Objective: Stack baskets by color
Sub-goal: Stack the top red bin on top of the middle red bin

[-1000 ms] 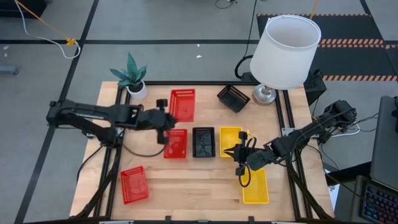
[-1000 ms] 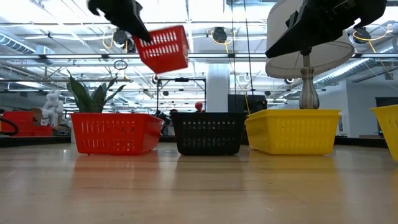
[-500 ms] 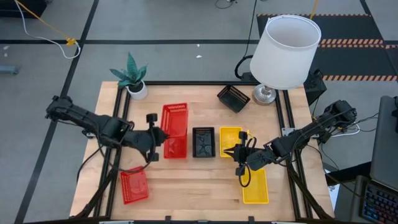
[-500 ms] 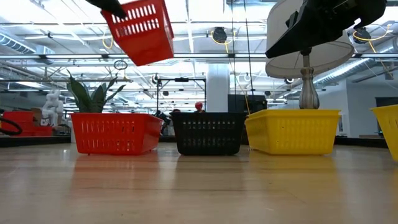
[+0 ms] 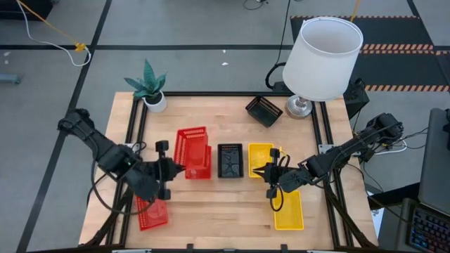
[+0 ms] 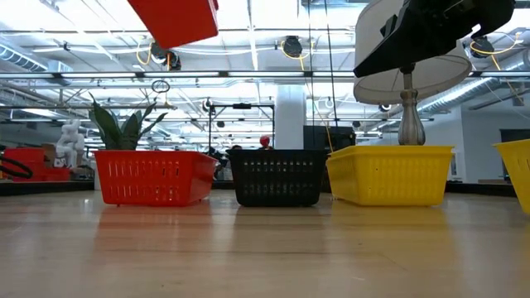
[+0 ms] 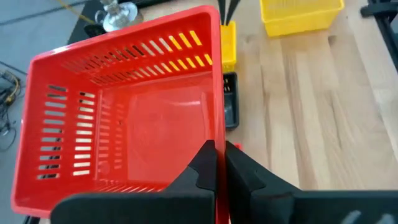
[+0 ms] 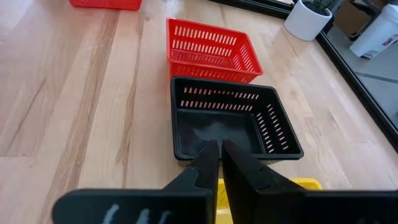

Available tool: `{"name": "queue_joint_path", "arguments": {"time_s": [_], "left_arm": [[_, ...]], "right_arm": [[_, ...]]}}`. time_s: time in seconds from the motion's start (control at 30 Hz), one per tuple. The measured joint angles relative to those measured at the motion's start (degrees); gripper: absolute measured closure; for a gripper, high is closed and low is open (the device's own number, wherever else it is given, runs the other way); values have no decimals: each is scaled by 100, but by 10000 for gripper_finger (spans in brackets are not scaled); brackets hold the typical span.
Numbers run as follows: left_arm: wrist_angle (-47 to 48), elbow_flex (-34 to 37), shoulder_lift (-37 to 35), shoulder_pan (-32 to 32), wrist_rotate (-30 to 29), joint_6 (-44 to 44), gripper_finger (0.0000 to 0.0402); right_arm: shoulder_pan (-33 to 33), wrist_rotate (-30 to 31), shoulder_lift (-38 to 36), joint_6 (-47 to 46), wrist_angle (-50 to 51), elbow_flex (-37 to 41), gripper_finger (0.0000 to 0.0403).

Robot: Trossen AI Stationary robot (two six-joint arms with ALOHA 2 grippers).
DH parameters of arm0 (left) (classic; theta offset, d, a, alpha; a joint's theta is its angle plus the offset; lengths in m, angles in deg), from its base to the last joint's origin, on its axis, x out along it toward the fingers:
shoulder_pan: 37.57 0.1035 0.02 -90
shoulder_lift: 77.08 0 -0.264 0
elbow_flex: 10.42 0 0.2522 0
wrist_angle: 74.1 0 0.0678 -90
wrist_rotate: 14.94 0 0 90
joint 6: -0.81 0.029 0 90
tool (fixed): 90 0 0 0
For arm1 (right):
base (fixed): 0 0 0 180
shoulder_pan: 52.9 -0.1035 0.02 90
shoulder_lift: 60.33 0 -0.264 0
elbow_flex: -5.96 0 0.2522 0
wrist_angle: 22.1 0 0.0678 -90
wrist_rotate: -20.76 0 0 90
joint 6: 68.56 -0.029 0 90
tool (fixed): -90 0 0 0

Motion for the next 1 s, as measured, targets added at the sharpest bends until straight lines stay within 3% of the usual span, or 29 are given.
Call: {"name": "queue_joint_path", "arguments": {"time_s": [0.27, 0.6, 1.0], "left_arm": [[1062, -1059, 966, -268, -27, -676, 394], [968, -1102, 1425, -287, -25, -696, 394], [935, -919, 1459, -276, -23, -710, 394]], "right_arm": [[0, -2, 2, 0, 0, 0, 390], [0, -2, 2, 0, 0, 0, 390], [-2, -2, 2, 2, 0, 7, 390]]}}
